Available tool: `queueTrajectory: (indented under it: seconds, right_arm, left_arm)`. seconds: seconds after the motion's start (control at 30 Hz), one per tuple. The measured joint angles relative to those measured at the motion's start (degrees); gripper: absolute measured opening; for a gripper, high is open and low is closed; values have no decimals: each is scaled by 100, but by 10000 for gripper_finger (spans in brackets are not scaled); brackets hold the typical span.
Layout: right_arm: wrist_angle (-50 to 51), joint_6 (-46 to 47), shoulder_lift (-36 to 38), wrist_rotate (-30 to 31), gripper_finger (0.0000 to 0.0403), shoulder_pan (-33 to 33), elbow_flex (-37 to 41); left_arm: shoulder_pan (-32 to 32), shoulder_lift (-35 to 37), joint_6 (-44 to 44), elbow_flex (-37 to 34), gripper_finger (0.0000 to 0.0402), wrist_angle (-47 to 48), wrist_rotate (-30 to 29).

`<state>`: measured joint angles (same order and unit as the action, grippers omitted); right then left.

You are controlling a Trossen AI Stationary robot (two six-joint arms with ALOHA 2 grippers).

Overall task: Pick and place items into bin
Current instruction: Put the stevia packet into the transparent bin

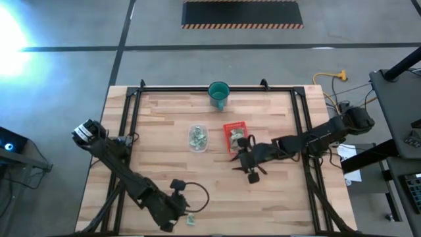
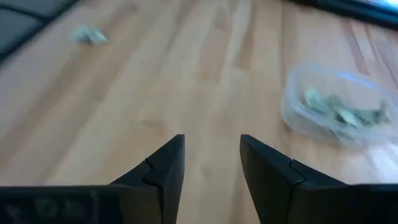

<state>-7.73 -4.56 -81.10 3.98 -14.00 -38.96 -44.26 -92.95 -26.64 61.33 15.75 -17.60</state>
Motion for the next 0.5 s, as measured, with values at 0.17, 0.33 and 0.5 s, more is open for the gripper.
queueTrajectory:
  seconds: [0.17,0.33,0.5]
  right_arm:
    - [-818,264,0,9,138,-243,289]
    - [-873,751,0,3,134,-429,386]
    - [-877,871,0,5,139,-676,405]
  left_arm:
    - [-50,-378,-221,-1,118,-445,0]
    - [-45,-865,-745,-8,119,-550,43]
    - [-47,-1098,-1181,-8,134,-571,108]
